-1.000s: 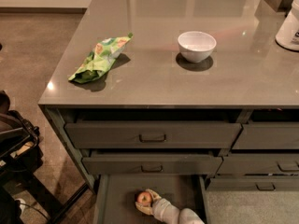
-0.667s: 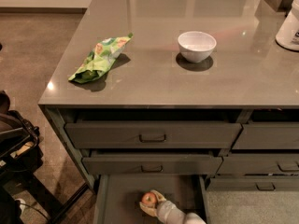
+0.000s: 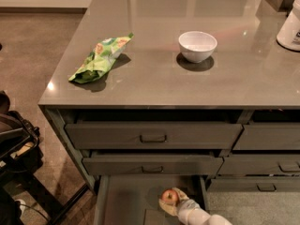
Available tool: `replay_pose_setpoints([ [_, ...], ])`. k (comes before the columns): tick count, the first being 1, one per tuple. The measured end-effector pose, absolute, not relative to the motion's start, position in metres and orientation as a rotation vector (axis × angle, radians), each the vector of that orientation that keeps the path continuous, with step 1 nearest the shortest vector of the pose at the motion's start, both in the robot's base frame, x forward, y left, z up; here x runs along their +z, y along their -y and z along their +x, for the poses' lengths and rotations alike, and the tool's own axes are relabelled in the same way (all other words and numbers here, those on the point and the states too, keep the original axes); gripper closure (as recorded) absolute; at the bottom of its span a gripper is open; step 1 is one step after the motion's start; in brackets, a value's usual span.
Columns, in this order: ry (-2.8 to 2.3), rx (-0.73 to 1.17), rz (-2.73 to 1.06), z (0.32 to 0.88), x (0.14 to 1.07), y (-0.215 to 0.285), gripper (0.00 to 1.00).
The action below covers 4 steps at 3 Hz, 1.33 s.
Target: Pick apple from bottom drawer and place on counter
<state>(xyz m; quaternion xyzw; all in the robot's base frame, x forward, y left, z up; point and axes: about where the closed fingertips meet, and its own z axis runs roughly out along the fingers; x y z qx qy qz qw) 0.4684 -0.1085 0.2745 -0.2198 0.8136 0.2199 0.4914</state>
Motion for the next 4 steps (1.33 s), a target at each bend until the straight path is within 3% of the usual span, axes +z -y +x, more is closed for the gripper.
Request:
replay_pose_setpoints([
  [2,-1.944,0.561,-0.599,0.471,0.297,0.113,1.0],
  [4,-1.838,0.633,-0.693,0.422,0.445,0.159,1.0],
])
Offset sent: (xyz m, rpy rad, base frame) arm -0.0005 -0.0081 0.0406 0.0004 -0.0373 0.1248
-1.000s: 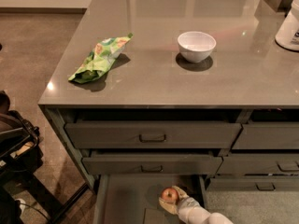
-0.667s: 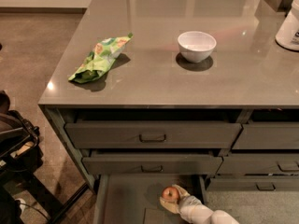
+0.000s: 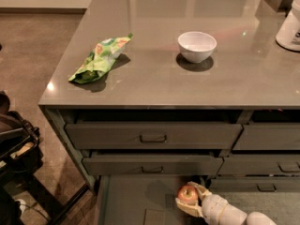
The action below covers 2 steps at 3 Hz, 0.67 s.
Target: Pick apple from bottom drawer and place on counter
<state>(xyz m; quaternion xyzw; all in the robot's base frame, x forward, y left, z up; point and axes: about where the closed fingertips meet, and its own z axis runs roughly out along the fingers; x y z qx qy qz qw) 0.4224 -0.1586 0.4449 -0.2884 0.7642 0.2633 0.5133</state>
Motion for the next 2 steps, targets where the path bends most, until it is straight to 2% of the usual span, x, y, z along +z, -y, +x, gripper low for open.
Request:
replay_pose_setpoints([
  [2,-1.823,0.634,-0.729,0.423,0.47,0.156,1.0],
])
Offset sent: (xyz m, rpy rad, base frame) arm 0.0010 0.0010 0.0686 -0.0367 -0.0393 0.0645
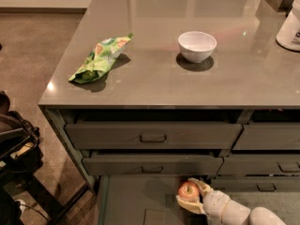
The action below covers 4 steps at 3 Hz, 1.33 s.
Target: Pick apple from bottom drawer and place on counter
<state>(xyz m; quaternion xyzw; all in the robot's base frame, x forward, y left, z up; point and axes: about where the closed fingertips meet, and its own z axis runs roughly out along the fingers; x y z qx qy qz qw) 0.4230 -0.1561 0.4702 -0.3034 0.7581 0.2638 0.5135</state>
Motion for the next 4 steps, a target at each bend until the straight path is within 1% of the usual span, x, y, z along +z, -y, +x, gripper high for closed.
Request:
replay_pose_setpoints([
  [1,-1.777,0.601,-0.84,0.421,0.531,0.143,1.0],
  [2,-1.729,0.496,-0.984,0.418,0.598,0.125,1.0],
  [3,-1.726,0.456,-1.017,0.421,0.611,0.127,1.0],
  [4,-1.726,0.46,-1.014,0.42,0.61,0.126,1.0],
])
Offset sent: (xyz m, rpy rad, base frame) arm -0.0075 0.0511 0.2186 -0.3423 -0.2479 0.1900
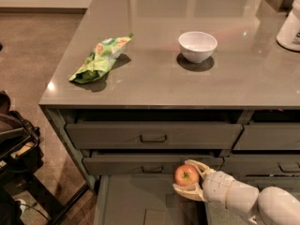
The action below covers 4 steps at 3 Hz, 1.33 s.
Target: Pick apple from bottom drawer and place on counter
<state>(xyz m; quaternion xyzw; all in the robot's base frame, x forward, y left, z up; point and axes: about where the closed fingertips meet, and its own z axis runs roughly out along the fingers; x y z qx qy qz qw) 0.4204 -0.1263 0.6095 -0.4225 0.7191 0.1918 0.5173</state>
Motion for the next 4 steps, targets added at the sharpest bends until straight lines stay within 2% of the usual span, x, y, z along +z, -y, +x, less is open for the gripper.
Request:
replay_pose_setpoints([
  [1,-1.687,0.461,-1.047,0.422,0.636,0.127,1.0],
  [4,-1.417,0.291,-1.247,0.455,0.849,0.12,1.0],
])
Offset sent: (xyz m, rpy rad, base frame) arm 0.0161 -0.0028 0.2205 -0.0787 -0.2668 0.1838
